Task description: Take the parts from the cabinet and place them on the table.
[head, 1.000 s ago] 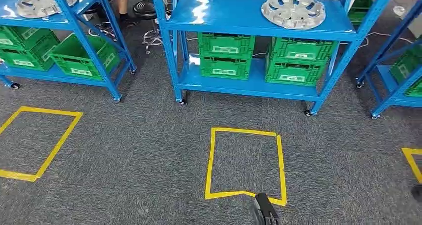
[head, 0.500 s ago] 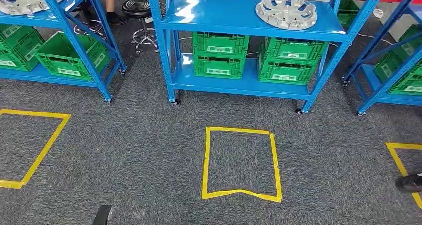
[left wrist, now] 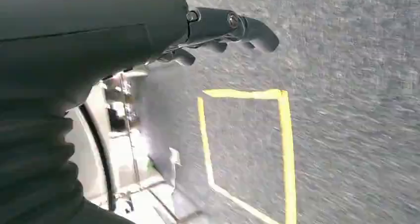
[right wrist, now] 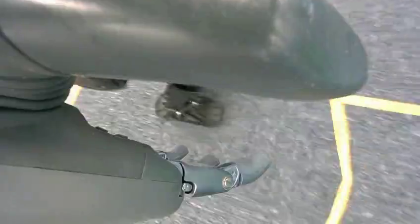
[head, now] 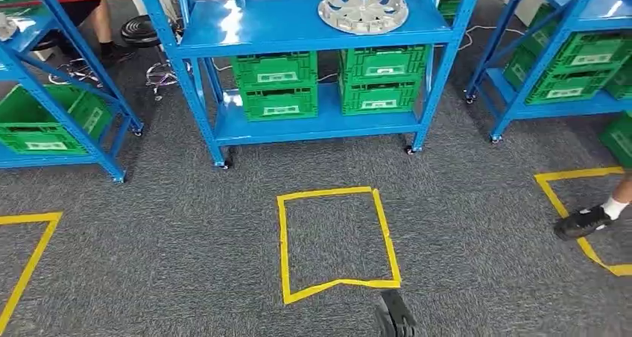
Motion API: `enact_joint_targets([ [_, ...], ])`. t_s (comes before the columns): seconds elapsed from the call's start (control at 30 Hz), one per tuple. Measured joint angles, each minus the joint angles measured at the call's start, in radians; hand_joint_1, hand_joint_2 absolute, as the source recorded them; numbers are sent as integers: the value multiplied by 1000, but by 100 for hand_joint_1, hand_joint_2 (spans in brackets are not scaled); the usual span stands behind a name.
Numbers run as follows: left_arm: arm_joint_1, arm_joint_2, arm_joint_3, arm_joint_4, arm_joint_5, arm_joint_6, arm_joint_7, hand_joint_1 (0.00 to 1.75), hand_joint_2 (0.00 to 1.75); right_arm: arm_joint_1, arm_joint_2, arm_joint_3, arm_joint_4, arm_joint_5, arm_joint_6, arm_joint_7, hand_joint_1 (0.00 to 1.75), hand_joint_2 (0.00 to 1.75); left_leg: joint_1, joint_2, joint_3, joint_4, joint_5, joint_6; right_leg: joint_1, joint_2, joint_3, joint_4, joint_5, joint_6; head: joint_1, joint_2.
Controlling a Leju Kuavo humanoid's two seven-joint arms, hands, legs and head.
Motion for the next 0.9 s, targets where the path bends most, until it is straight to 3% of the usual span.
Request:
enact_joint_targets([
  [0.03,-15,1,0,-5,0,0,-1,0,175,13,0,0,3,0,0,2,0,0,0,-5,41,-91,51,1,-1,6,2,0,-1,3,0,0],
  [0.07,-34,1,0,-20,0,0,-2,0,175,32,0,0,14,0,0,3,0,0,3,-26,91,-195,94,2,-3,8,4,1,-3,7,0,0],
  [0.1,-61,-1,0,-43,0,0,-3,0,175,54,0,0,32,0,0,4,0,0,-4,-49,111,-216,91,5,3,8,-6,2,-7,15,-1,0],
  [0.13,-83,-2,0,-67,0,0,-5,0,175,77,0,0,58,0,0,4,0,0,-1,-38,108,-227,96,16,4,10,-4,4,-10,20,3,0],
  [0.23,-170,-4,0,-167,0,0,-5,0,175,168,3,0,155,0,0,4,0,0,-6,-23,106,-227,97,36,1,19,-5,-3,-5,37,3,0],
  [0.27,-198,-9,-2,-202,0,0,-5,0,175,196,3,0,186,0,0,4,0,0,-1,-17,106,-232,103,45,-1,0,-5,9,-11,41,3,0],
  [0.3,-226,-8,-2,-239,0,0,-6,0,175,224,3,0,216,0,0,4,0,0,-1,-16,105,-232,103,48,2,-45,-22,43,-36,45,9,0],
  [0.33,-250,-8,-2,-273,0,0,-5,0,175,247,3,0,255,0,0,4,0,0,-2,-12,104,-232,102,54,1,-67,-57,111,-78,49,14,0],
  [0.4,-287,-7,-2,-329,0,0,-5,0,175,283,2,0,313,0,0,5,0,0,-4,0,102,-230,100,56,-1,-76,-141,275,-152,53,13,0],
  [0.43,-300,-6,-2,-348,0,0,-5,0,175,299,2,0,334,0,0,5,0,0,-4,5,99,-229,99,56,-1,-76,-167,326,-162,54,13,0],
  [0.47,-307,-6,-2,-360,0,0,-5,0,175,309,2,0,346,0,0,5,0,0,-4,10,100,-229,98,56,-2,-76,-167,322,-146,54,13,0],
  [0.5,-306,-6,-2,-363,0,0,-5,0,175,313,2,0,349,0,0,5,0,0,-4,15,101,-229,96,55,-2,-78,-142,271,-110,52,14,0],
  [0.53,-299,-6,-2,-361,0,0,-5,0,175,305,2,0,348,0,0,4,0,0,-4,25,105,-229,93,52,-1,-88,-92,174,-62,49,13,0],
  [0.57,-285,-7,-2,-350,0,0,-5,0,175,289,2,0,339,0,0,3,0,0,-4,37,109,-229,91,49,0,-109,-38,74,-24,44,13,0],
  [0.6,-271,-7,-2,-335,0,0,-4,0,175,267,2,0,321,0,0,2,0,0,-8,50,117,-228,87,44,5,-159,-4,6,-15,35,13,0],
  [0.63,-240,-7,-2,-306,0,0,-1,0,175,236,1,0,294,0,0,1,0,0,-12,65,113,-228,77,37,5,-162,1,4,-10,36,10,0],
  [0.73,-167,-9,-4,-213,0,0,0,0,175,157,2,1,207,0,0,0,0,0,-7,100,131,-235,73,22,10,-121,-7,7,-14,21,9,0],
  [0.77,-138,-8,-4,-187,0,0,0,0,175,129,2,0,175,0,0,0,0,0,-6,94,134,-230,68,14,0,-108,2,-3,-4,12,9,0],
  [0.8,-111,-9,-5,-154,0,0,-1,0,175,103,1,0,142,0,0,0,0,0,-5,50,129,-211,54,7,-2,-99,4,-5,-2,10,7,0],
  [0.83,-85,-10,-5,-117,0,0,-2,0,175,76,0,0,108,0,0,0,0,0,-4,21,103,-157,14,5,-2,-86,2,-4,-2,6,4,0],
  [0.9,-35,-5,-5,-43,0,0,0,0,175,27,0,0,40,0,0,0,0,0,-3,5,24,3,-64,1,-1,-56,-3,0,0,2,4,0],
])
